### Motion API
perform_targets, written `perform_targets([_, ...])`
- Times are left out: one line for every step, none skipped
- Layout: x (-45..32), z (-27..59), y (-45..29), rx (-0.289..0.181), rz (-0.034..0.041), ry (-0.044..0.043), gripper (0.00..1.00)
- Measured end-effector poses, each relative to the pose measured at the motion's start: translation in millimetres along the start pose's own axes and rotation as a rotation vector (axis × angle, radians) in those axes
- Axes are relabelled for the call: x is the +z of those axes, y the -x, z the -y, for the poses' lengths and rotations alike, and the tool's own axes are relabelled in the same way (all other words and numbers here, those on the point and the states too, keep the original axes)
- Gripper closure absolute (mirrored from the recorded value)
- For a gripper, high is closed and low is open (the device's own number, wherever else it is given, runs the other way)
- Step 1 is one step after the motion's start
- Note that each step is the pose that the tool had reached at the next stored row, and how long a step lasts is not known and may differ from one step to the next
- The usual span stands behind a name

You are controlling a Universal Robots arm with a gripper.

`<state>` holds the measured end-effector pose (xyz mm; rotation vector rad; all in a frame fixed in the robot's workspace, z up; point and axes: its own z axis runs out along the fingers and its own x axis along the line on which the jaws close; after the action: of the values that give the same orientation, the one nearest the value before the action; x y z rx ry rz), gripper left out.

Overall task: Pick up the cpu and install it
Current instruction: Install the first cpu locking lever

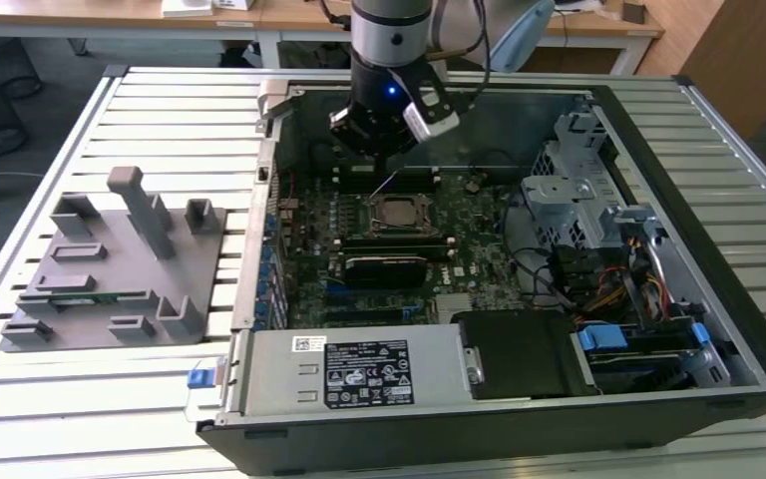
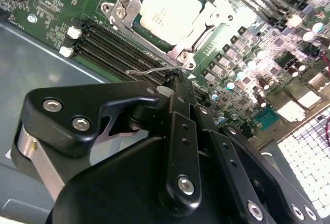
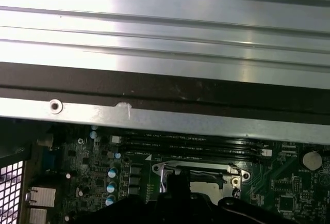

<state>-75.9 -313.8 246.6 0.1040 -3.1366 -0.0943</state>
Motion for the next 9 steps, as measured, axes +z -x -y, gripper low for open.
perform_targets([0.5,0.0,0.0,0.0,0.0016,0.0055,0.89])
perform_targets([1.0,0.0,0.0,0.0,0.0046,0.0073,0.89])
perform_targets([1.3,0.0,0.0,0.0,0.0089,0.0071,0.89])
perform_targets([1.5,0.1,0.0,-0.001,0.0129,0.0067,0.89])
perform_targets([1.9,0.0,0.1,0.0,0.015,0.0061,0.89])
perform_targets([2.4,-0.2,0.2,0.002,0.0166,0.0047,0.89])
perform_targets([3.0,-0.5,0.4,0.005,0.0178,0.0035,0.89])
perform_targets([3.6,-1.1,0.9,0.006,0.0182,0.0033,0.89])
perform_targets([4.2,-1.9,1.6,0.006,0.0183,0.0033,0.89])
